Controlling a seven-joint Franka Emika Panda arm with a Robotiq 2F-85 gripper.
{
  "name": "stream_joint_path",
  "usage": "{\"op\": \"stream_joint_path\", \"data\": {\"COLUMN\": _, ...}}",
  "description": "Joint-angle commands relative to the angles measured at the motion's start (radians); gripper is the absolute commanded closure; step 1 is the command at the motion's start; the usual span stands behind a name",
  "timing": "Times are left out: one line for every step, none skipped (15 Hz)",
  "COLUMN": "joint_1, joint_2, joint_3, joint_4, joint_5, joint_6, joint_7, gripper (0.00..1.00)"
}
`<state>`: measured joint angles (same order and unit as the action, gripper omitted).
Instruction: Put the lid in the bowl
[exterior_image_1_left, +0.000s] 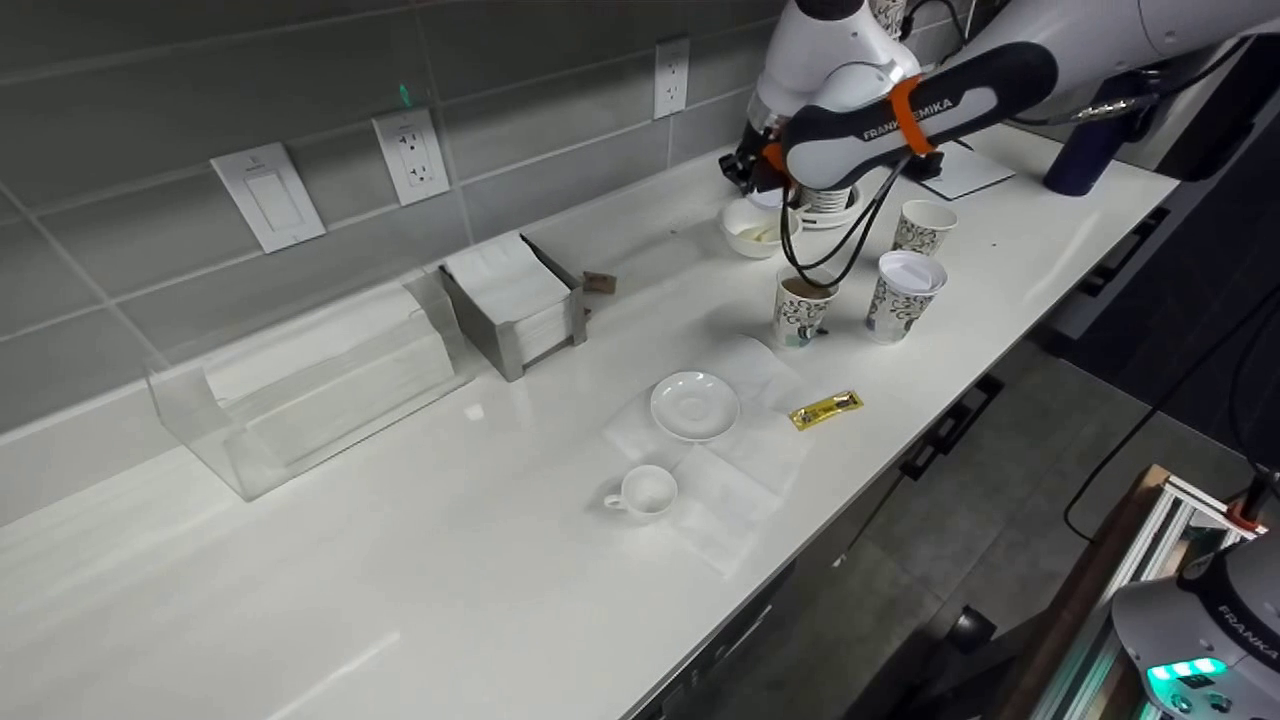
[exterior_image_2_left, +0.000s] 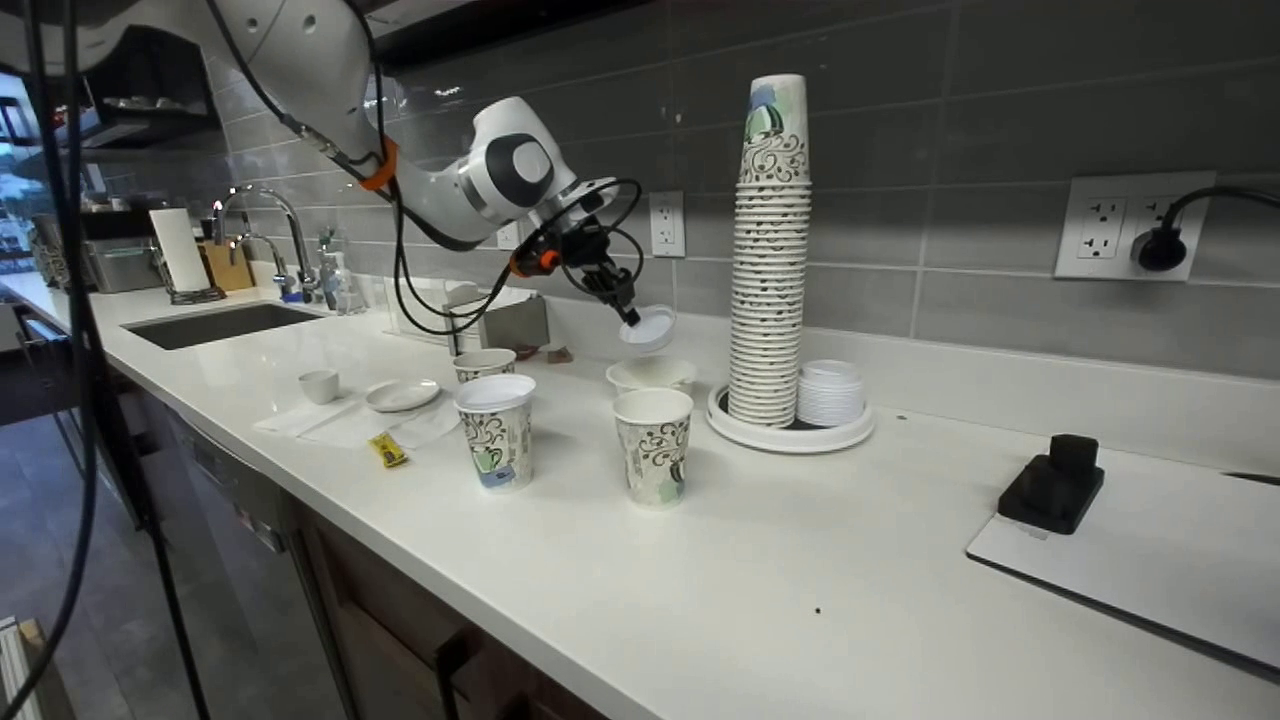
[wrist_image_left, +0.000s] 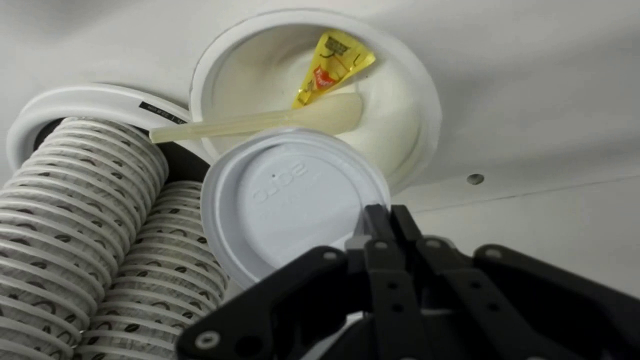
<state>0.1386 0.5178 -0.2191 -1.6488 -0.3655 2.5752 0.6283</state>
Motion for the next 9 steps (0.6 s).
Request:
{"op": "stream_joint_path", "data": {"joint_1": 0.007, "joint_2": 0.067, "joint_3": -0.013, "joint_4": 0.111, "joint_5": 0.033, "joint_6": -0.081, "joint_7": 0.020, "gripper": 0.69}}
{"op": "stream_joint_path", "data": {"joint_1": 0.007, "joint_2": 0.075, "joint_3": -0.011, "joint_4": 0.127, "joint_5": 0.038, "joint_6": -0.103, "joint_7": 0.023, "gripper": 0.68}}
{"op": "stream_joint_path", "data": {"joint_1": 0.002, "joint_2": 0.080, "joint_3": -0.005, "joint_4": 0.142, "joint_5": 0.047, "joint_6": -0.129, "joint_7": 0.017, "gripper": 0.62}}
{"op": "stream_joint_path", "data": {"joint_1": 0.000, "joint_2": 0.083, "joint_3": -0.003, "joint_4": 0.155, "joint_5": 0.051, "joint_6": -0.154, "joint_7": 0.016, "gripper": 0.56}}
{"op": "stream_joint_path", "data": {"joint_1": 0.000, "joint_2": 0.084, "joint_3": -0.001, "joint_4": 0.167, "joint_5": 0.057, "joint_6": -0.179, "joint_7": 0.015, "gripper": 0.48}}
{"op": "stream_joint_path", "data": {"joint_1": 0.000, "joint_2": 0.077, "joint_3": 0.001, "joint_4": 0.174, "joint_5": 0.062, "joint_6": -0.203, "joint_7": 0.018, "gripper": 0.42}}
{"op": "stream_joint_path", "data": {"joint_1": 0.000, "joint_2": 0.057, "joint_3": -0.002, "joint_4": 0.169, "joint_5": 0.061, "joint_6": -0.214, "joint_7": 0.026, "gripper": 0.35}}
{"op": "stream_joint_path", "data": {"joint_1": -0.001, "joint_2": 0.037, "joint_3": -0.001, "joint_4": 0.169, "joint_5": 0.064, "joint_6": -0.238, "joint_7": 0.026, "gripper": 0.27}}
{"op": "stream_joint_path", "data": {"joint_1": -0.009, "joint_2": -0.006, "joint_3": 0.011, "joint_4": 0.147, "joint_5": 0.075, "joint_6": -0.275, "joint_7": -0.004, "gripper": 0.21}}
